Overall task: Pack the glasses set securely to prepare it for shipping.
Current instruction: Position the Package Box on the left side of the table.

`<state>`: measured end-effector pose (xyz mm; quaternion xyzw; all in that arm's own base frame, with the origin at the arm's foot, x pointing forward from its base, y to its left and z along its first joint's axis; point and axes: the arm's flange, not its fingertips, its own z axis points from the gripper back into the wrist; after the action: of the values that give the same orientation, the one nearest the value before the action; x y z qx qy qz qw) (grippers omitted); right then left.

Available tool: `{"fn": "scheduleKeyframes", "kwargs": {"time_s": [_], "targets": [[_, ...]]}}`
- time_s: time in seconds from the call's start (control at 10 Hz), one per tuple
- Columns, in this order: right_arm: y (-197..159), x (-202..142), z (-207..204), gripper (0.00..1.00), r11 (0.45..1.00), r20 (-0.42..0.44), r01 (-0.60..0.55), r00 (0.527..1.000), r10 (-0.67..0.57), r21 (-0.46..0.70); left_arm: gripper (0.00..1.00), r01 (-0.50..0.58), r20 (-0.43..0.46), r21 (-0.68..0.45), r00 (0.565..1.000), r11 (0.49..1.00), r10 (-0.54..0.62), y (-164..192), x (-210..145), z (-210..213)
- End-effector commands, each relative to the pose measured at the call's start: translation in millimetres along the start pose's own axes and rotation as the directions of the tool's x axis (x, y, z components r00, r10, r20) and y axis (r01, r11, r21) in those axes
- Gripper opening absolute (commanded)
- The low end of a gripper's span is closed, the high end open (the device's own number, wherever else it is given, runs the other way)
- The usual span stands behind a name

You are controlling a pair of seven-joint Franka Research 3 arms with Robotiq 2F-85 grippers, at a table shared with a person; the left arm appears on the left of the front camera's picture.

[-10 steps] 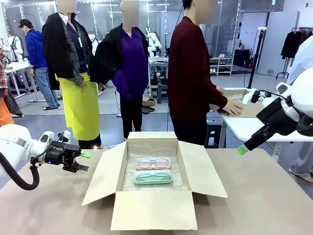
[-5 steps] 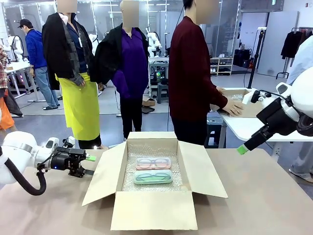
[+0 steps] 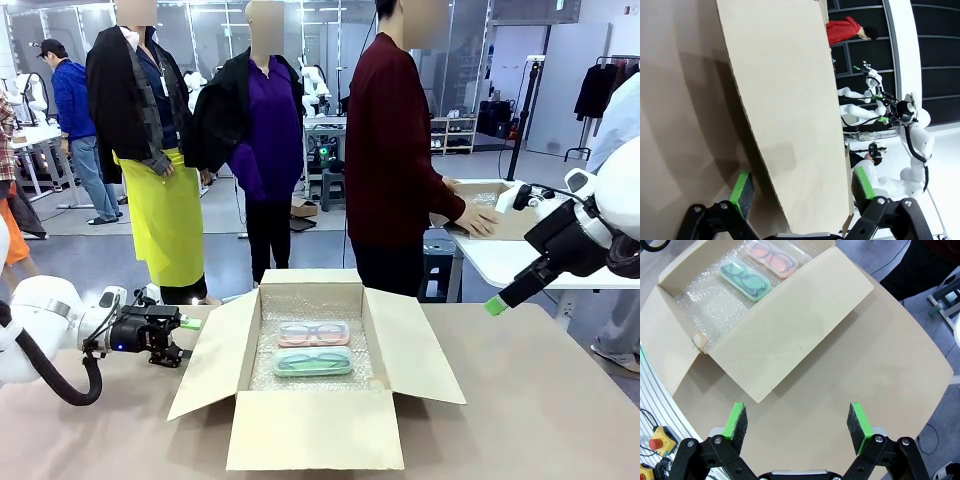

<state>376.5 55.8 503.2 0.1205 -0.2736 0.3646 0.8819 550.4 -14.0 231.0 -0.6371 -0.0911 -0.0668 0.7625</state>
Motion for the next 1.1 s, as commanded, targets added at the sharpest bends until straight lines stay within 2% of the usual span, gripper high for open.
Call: {"fn": "scheduleKeyframes", "kwargs": {"time_s": [0.0,0.4,1.0], "targets": [[1.8,2.9,-0.3,1.0,0.999,-0.007,0.02,1.0,-0.02,-0.025,1.0,-0.03,0.007,-0.032,1.0,0.999,0.03,-1.8,-11.3,-6.4],[1.8,2.9,-0.3,1.0,0.999,-0.007,0.02,1.0,-0.02,-0.025,1.0,-0.027,-0.023,-0.085,0.999,0.996,0.025,-22.3,-23.9,-18.7],[1.8,2.9,-0.3,1.0,0.999,-0.007,0.02,1.0,-0.02,-0.025,1.0,-0.024,0.016,-0.114,1.0,0.993,0.026,-32.7,-26.9,-21.1]]}}
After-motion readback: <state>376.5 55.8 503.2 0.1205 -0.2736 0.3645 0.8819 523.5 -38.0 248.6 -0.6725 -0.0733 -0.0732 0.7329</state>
